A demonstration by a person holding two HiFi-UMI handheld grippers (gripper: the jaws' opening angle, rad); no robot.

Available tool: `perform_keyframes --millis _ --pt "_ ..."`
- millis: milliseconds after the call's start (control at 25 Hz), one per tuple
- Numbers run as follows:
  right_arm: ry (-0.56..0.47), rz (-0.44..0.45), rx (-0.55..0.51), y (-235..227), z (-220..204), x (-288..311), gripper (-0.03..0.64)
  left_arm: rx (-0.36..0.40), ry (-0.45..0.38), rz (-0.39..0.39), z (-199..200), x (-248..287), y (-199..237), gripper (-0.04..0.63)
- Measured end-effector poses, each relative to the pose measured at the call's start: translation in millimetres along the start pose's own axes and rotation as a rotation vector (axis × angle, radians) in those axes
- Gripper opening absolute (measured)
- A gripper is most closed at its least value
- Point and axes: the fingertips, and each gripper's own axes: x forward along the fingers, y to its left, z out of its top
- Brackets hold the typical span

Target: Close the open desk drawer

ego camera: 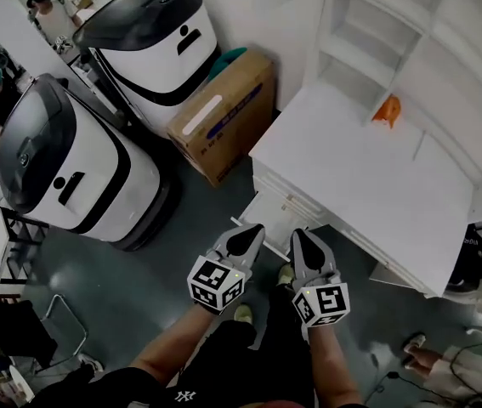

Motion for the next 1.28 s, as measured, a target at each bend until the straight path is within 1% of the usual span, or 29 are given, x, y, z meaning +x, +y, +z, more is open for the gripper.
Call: perform_keyframes --millis 280,400,520,640,840,1280 --pt "-0.066 0.015 -0.062 43 65 -24 0.023 0.028 -0.082 -0.005 74 -44 -29 0.000" --pt "-0.091 0.019 -0.071 58 87 -34 0.021 0.057 -0.093 -0.014 94 -62 -45 0.000" --pt "-0.106 0.017 -0.070 66 100 -42 0.021 0.067 -0.115 -0.028 109 -77 -60 0.000" --pt "-0.116 0.024 -0.069 76 109 -49 0.021 0.072 -0.135 -0.037 118 -89 -70 0.000" --pt "-0.115 0.027 -0.089 88 120 -58 0.021 0.081 -0.145 -0.037 128 -97 -77 0.000" --pt "-0.114 0.036 -0.103 97 127 -60 0.021 0.070 -0.154 -0.014 132 -106 -73 0.000"
